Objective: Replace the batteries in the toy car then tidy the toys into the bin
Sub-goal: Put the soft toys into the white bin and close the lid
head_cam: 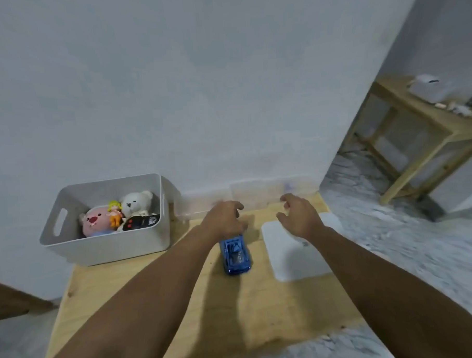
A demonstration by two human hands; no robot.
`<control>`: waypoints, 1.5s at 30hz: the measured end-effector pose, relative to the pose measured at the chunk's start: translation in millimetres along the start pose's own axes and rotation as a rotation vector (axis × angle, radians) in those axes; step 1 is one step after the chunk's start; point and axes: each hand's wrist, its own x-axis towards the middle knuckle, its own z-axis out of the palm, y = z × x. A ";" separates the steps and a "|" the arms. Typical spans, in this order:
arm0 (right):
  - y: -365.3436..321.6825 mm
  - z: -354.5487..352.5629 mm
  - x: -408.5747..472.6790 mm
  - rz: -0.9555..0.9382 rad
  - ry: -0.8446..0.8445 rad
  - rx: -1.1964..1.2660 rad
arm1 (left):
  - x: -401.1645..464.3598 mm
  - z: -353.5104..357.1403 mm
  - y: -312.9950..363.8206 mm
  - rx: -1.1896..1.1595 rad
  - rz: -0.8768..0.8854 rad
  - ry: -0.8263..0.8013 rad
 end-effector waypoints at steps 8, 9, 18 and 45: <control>110.8 -21.3 -18.5 0.183 -0.159 -0.101 | 12.8 90.9 53.8 0.056 -0.203 -0.167; 122.9 -21.8 -20.7 0.210 -0.180 -0.121 | 12.5 98.5 58.2 0.058 -0.229 -0.175; 184.8 -29.4 -31.0 0.225 -0.236 -0.099 | 13.2 147.5 86.3 -0.424 -0.549 -0.086; 122.2 -53.2 0.2 0.547 -0.013 0.277 | 22.2 84.5 68.7 -0.493 -0.629 0.453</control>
